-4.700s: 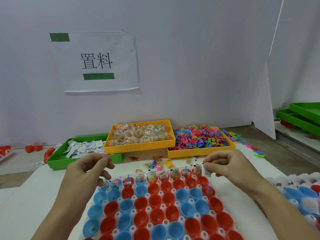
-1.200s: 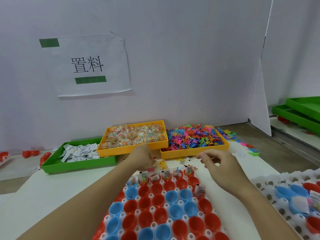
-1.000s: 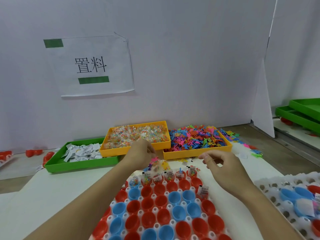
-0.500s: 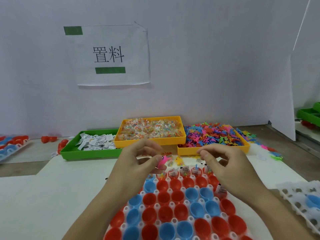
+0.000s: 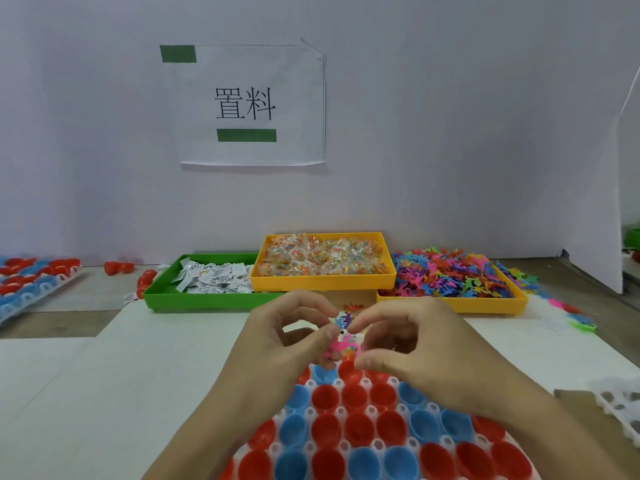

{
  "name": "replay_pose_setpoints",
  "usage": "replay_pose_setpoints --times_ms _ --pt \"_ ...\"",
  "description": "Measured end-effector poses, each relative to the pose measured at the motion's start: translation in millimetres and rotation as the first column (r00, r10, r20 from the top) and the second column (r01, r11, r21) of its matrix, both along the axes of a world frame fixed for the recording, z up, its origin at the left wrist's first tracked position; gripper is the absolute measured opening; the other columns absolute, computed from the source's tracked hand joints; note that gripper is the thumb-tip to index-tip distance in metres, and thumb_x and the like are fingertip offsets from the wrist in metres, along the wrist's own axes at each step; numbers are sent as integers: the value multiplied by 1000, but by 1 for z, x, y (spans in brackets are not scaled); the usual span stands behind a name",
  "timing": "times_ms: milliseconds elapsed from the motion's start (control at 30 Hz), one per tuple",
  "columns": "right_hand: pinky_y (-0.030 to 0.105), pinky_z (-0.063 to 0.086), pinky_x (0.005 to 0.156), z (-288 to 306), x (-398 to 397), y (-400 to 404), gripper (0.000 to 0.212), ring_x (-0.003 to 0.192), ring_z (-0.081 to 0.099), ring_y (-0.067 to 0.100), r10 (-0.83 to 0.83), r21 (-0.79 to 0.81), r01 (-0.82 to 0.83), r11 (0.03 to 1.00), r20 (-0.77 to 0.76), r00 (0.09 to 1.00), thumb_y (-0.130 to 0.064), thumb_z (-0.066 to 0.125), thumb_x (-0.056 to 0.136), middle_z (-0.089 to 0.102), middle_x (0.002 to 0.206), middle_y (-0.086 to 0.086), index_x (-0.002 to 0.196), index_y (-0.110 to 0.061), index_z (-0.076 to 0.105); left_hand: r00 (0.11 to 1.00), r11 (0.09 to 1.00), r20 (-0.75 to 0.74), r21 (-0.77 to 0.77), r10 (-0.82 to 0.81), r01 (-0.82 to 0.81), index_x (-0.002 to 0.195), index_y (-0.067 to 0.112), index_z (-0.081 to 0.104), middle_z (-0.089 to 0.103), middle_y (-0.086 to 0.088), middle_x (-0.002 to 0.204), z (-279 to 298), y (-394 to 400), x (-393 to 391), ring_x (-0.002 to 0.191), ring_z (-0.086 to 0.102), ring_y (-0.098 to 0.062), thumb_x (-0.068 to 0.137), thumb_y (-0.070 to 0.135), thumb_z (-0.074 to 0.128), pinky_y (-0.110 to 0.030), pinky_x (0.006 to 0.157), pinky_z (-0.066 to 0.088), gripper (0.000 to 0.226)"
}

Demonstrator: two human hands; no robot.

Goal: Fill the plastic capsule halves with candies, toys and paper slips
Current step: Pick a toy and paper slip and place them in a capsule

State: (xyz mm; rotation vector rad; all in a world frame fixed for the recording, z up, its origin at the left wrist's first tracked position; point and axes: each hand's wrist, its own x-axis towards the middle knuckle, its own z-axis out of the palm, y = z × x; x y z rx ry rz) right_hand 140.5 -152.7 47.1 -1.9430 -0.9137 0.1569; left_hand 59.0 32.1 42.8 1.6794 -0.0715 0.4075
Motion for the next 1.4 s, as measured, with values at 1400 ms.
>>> replay_pose_setpoints --times_ms 1400 --pt "14 49 59 -1 30 -75 19 67 67 6 -178 -131 191 973 106 978 -20 81 80 74 74 -8 72 -36 77 938 924 33 162 345 -345 87 17 73 76 -2 78 -3 50 -3 69 71 -17 91 17 61 -33 59 59 13"
